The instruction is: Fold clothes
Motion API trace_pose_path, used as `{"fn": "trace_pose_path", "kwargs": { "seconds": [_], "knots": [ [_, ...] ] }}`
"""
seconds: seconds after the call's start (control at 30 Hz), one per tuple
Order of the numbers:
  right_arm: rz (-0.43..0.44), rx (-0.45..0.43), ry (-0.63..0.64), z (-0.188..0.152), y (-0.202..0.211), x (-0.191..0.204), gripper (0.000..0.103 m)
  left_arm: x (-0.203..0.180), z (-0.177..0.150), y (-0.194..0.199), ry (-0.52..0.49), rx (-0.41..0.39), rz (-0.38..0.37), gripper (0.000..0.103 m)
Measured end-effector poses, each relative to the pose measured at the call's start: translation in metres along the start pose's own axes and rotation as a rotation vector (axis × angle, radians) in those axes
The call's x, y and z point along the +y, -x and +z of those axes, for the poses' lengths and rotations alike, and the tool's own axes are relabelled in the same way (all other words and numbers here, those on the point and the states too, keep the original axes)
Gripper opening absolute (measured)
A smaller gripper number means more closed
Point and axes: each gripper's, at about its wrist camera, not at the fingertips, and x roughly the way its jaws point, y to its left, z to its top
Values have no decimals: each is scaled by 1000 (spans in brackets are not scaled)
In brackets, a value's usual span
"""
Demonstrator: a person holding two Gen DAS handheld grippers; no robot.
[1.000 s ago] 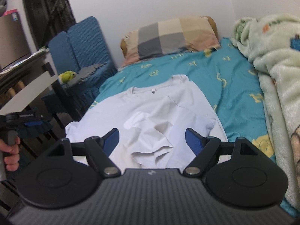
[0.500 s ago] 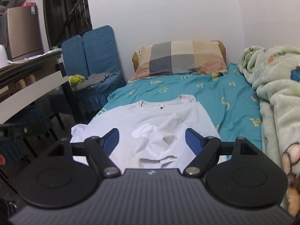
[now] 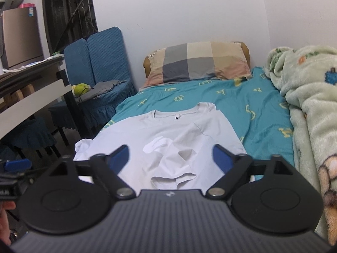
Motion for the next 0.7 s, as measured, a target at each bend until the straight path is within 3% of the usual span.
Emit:
{"fn": "trace_pose_path", "kwargs": {
  "seconds": [0.2,0.5,0.6,0.7],
  "knots": [
    [-3,80,-23,-3,-28,-8,89,-1,-4,-6,-9,19,4,103],
    [98,186,-7,-14,-94,-4,88,0,-6,-20,-31,46,-14,103],
    [95,221,11,-22,-114,0,76,0,-6,-28,-35,49,-25,103],
    [62,256,30,-31,-130,-1,74,3,-6,-35,-21,56,-34,103]
  ]
}}
